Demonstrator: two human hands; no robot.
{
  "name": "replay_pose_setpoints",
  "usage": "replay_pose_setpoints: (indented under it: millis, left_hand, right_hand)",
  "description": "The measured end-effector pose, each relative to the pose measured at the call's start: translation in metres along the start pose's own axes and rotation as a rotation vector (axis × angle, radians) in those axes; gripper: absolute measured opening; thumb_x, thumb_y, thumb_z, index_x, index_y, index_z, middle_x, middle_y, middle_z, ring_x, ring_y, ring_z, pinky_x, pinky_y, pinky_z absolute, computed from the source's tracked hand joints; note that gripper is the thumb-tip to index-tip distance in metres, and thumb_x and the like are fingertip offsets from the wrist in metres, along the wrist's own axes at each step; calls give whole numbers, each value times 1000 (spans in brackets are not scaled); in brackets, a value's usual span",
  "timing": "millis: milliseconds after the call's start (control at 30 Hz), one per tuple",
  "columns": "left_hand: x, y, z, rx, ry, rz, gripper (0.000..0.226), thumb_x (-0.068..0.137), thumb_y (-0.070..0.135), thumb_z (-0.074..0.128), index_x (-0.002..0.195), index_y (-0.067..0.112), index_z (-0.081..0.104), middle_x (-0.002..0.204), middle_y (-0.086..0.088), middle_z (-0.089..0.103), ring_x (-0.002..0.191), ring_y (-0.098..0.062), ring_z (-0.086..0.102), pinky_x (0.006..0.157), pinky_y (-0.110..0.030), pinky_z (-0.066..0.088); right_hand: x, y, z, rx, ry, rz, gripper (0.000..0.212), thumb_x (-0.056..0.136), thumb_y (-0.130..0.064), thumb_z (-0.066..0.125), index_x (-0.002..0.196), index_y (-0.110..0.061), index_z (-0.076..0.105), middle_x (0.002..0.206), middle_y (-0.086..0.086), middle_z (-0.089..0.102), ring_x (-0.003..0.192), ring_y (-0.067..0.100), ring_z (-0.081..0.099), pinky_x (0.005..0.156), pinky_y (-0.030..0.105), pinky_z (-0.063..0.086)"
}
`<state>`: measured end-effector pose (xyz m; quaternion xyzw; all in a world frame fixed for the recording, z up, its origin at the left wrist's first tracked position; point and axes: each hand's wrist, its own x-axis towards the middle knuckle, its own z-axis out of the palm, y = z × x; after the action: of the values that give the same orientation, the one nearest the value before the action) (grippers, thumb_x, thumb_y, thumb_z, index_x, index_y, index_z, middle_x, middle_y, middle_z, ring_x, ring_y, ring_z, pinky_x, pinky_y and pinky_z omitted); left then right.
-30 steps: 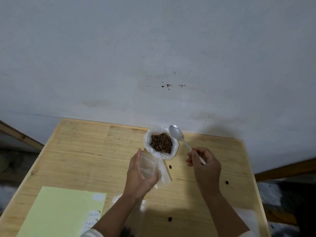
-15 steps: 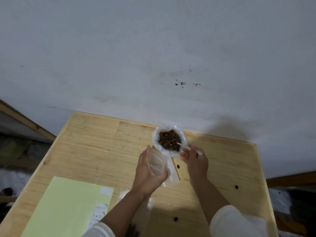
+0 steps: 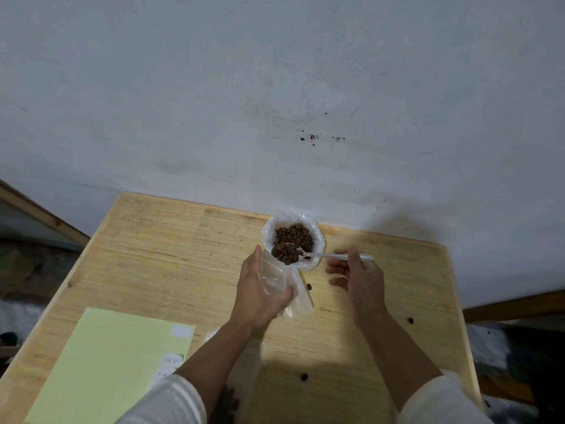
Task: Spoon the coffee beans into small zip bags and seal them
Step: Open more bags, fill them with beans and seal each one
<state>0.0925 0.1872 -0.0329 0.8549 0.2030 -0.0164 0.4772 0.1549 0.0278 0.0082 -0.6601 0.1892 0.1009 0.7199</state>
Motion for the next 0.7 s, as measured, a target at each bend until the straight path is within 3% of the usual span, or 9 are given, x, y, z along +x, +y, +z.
replay_pose_setpoints:
  millis: [200, 367, 467, 533, 600, 700]
  left_hand:
    - [1, 0, 0, -5, -12, -3, 107, 69, 43, 78, 149, 23, 10, 147, 2, 28, 123, -2, 30, 100, -16, 25]
    - [0, -3, -2, -4, -11, 13, 105, 70, 40, 78, 149, 23, 11, 146, 5, 28, 119, 5, 26, 98, -11, 24]
    - [2, -3, -1, 13, -12, 18, 106, 70, 41, 78, 149, 23, 10, 147, 4, 27, 120, 5, 24, 99, -11, 23]
    - [2, -3, -1, 17, -17, 18, 106, 70, 41, 78, 149, 24, 10, 147, 4, 27, 120, 5, 24, 99, -12, 23]
    - [3, -3, -1, 15, -22, 19, 106, 70, 40, 78, 149, 24, 10, 147, 5, 27, 120, 5, 25, 99, -12, 23]
    - [3, -3, -1, 20, -25, 18, 107, 69, 40, 78, 149, 24, 9, 148, 5, 26, 122, 5, 24, 99, -12, 23]
  right_hand:
    - [-5, -2, -3, -98, -130, -215, 25, 98, -13, 40, 92, -8, 64, 77, 10, 65, 65, 11, 64, 46, 22, 51]
    - [9, 8, 1, -286, 144, -323, 25, 99, -19, 41, 85, -17, 62, 70, 7, 64, 53, 11, 61, 44, 16, 49]
    - [14, 23, 11, -433, 200, -360, 23, 98, -19, 43, 87, -14, 62, 69, 5, 65, 51, 13, 61, 42, 7, 43]
    - [18, 34, 19, -383, 180, -282, 23, 98, -19, 44, 88, -13, 64, 74, 5, 68, 54, 13, 64, 47, 13, 49]
    - [24, 40, 26, -203, 138, -80, 20, 96, -21, 48, 89, -14, 65, 80, 7, 71, 63, 14, 68, 54, 24, 55]
    - [31, 41, 29, 92, 61, 210, 19, 93, -20, 55, 99, -5, 65, 87, 13, 71, 70, 15, 71, 54, 22, 55]
